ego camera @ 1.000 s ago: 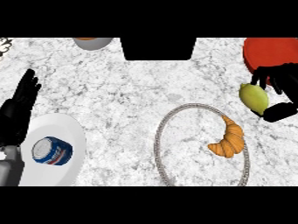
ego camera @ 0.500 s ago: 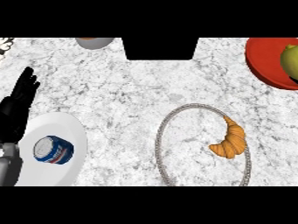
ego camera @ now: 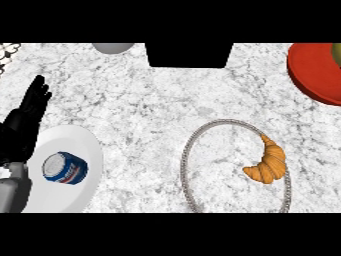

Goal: Pick the lemon from the placemat and place it in the bowl

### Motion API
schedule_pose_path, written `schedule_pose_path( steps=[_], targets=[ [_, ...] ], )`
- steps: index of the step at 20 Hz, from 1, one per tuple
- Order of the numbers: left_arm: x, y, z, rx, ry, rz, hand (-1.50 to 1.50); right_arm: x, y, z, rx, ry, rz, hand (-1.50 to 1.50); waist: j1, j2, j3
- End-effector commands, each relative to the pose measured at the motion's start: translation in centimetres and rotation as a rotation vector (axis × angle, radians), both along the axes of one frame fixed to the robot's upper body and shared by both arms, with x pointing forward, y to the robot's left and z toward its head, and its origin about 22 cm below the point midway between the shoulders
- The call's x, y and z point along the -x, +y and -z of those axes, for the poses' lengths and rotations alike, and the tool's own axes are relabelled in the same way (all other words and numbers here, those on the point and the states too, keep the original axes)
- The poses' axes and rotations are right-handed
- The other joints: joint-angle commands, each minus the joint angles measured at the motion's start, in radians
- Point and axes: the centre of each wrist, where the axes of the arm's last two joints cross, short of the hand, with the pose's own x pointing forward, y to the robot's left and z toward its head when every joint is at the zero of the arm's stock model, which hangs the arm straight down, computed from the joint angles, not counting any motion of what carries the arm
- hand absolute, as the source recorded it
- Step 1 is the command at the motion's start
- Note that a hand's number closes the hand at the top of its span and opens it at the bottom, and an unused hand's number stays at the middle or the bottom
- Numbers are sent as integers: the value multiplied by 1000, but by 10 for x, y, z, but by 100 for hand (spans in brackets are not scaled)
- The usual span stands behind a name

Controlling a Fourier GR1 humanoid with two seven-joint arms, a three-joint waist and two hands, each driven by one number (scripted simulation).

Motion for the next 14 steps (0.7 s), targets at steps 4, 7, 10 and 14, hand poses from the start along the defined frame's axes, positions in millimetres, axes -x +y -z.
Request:
schedule_pose_path(
  steps=[4, 7, 10, 14],
  targets=[
    [-11, -5, -14, 11, -14, 37, 0, -22, -17, 30, -22, 11, 25, 150, 25, 12, 2],
    [-2, -7, 1, 8, -34, 20, 0, -15, -35, 36, -16, 6, 34, 150, 31, 15, 2],
    [-11, -4, -7, 22, -11, 32, 0, -21, -33, 28, -14, 10, 31, 150, 42, 20, 2],
    [-14, -31, -8, 12, -34, 71, 0, -15, -35, 56, 192, 236, 189, 150, 66, 32, 2]
  ],
)
